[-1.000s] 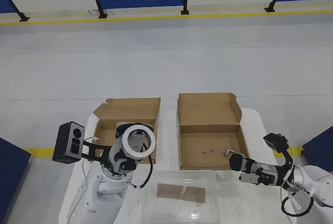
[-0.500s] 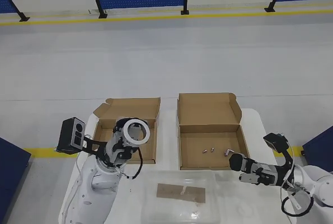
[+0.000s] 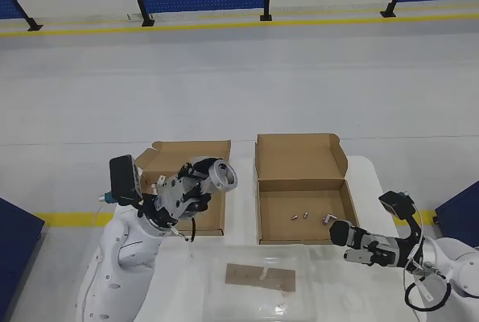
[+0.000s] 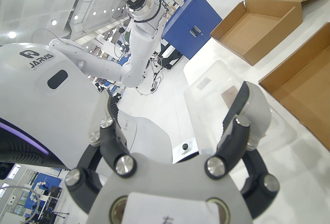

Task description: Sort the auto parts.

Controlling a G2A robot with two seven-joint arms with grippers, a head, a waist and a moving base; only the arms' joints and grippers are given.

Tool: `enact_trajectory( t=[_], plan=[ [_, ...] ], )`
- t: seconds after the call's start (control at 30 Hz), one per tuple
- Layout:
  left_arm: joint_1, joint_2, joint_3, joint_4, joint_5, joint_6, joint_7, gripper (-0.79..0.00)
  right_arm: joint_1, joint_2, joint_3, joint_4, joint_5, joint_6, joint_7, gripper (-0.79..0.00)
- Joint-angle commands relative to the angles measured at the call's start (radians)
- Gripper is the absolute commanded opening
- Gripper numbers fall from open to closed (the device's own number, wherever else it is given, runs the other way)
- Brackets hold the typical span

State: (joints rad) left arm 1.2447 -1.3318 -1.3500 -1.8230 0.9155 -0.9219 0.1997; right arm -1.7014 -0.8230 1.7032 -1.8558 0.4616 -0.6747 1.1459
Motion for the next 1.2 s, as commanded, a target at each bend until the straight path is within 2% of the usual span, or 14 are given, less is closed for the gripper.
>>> enact_trajectory(
  t=[0.0, 0.13, 0.23, 0.5, 0.63, 0.67, 0.8, 1.0, 1.17],
  plan=[
    [0.001, 0.006, -0.019, 0.016, 0.002, 0.01, -0.046, -0.785, 0.0, 0.0, 0.0, 0.0, 0.001, 0.0, 0.0, 0.0],
    [0.016, 0.015, -0.053, 0.029, 0.028, 0.047, -0.112, -0.785, 0.0, 0.0, 0.0, 0.0, 0.001, 0.0, 0.0, 0.0],
    [0.024, 0.021, -0.062, 0.002, 0.065, 0.052, -0.147, -0.785, 0.0, 0.0, 0.0, 0.0, 0.001, 0.0, 0.0, 0.0],
    [0.024, 0.022, -0.062, -0.006, 0.066, 0.057, -0.146, -0.785, 0.0, 0.0, 0.0, 0.0, 0.001, 0.0, 0.0, 0.0],
    [0.031, 0.031, -0.07, -0.056, 0.154, 0.14, -0.311, -0.785, 0.0, 0.0, 0.0, 0.0, 0.001, 0.0, 0.0, 0.0],
    [0.036, 0.034, -0.081, -0.062, 0.173, 0.197, -0.376, -0.785, 0.0, 0.0, 0.0, 0.0, 0.001, 0.0, 0.0, 0.0],
    [0.045, 0.044, -0.1, -0.085, 0.211, 0.305, -0.627, -0.785, 0.0, 0.0, 0.0, 0.0, 0.001, 0.0, 0.0, 0.0],
    [0.03, 0.052, -0.115, -0.05, 0.154, 0.376, -0.774, -0.785, 0.0, 0.0, 0.0, 0.0, 0.001, 0.0, 0.0, 0.0],
    [0.022, 0.052, -0.116, -0.048, 0.145, 0.393, -0.778, -0.785, 0.0, 0.0, 0.0, 0.0, 0.001, 0.0, 0.0, 0.0]
  ],
)
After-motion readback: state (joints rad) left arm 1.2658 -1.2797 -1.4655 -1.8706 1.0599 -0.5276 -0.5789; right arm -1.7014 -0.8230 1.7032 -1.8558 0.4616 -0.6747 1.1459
